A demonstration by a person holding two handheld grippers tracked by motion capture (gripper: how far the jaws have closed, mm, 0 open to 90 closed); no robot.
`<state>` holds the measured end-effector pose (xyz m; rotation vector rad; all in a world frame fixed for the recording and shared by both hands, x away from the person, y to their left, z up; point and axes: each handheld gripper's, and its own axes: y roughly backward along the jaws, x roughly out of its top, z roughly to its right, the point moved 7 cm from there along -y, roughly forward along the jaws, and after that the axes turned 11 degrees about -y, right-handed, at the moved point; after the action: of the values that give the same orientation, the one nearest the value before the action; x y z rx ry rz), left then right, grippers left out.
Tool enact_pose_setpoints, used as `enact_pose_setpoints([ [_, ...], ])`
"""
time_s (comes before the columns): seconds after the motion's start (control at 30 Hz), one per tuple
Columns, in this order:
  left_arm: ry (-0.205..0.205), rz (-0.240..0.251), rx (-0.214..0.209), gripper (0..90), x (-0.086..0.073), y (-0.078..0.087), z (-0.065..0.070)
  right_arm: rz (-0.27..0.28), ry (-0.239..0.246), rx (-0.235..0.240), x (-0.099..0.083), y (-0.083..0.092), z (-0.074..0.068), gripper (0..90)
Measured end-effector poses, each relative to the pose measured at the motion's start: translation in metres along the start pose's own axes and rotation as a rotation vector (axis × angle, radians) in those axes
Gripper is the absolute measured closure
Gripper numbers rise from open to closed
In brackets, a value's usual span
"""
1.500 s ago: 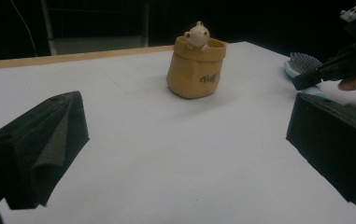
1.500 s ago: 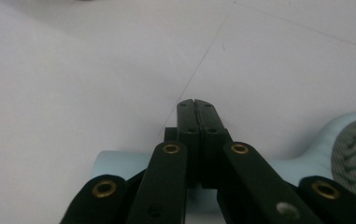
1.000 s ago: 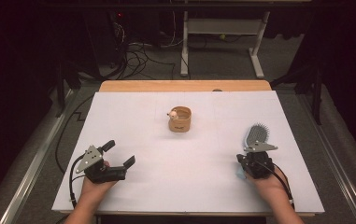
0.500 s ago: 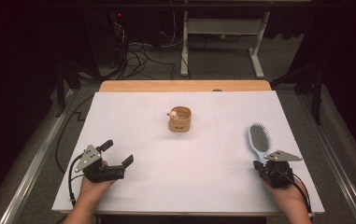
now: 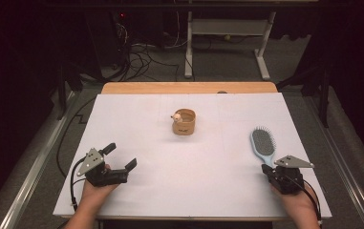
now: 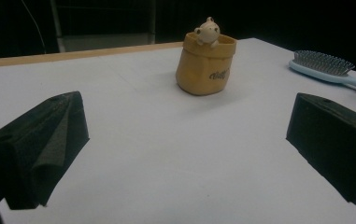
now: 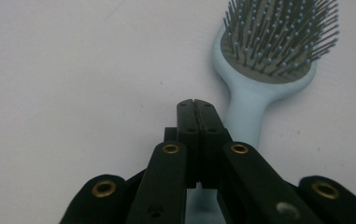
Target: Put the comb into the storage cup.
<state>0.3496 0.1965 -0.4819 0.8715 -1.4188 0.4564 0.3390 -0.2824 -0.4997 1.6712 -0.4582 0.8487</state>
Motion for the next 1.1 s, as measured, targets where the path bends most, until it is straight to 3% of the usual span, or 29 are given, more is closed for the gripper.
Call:
enact_pose_setpoints([
  [0.33,-0.014,-0.015,-0.001,0.1,-0.001,-0.001,0.000,0.088,0.004,0.073,0.005,0.004,-0.011,85.3],
  [0.87,-0.015,-0.022,-0.006,0.1,-0.002,-0.001,0.001,0.151,-0.013,0.152,0.007,0.004,-0.019,47.3],
  [1.1,-0.014,-0.022,-0.004,0.1,-0.001,-0.001,0.001,0.190,-0.027,0.154,0.010,0.006,-0.017,30.4],
])
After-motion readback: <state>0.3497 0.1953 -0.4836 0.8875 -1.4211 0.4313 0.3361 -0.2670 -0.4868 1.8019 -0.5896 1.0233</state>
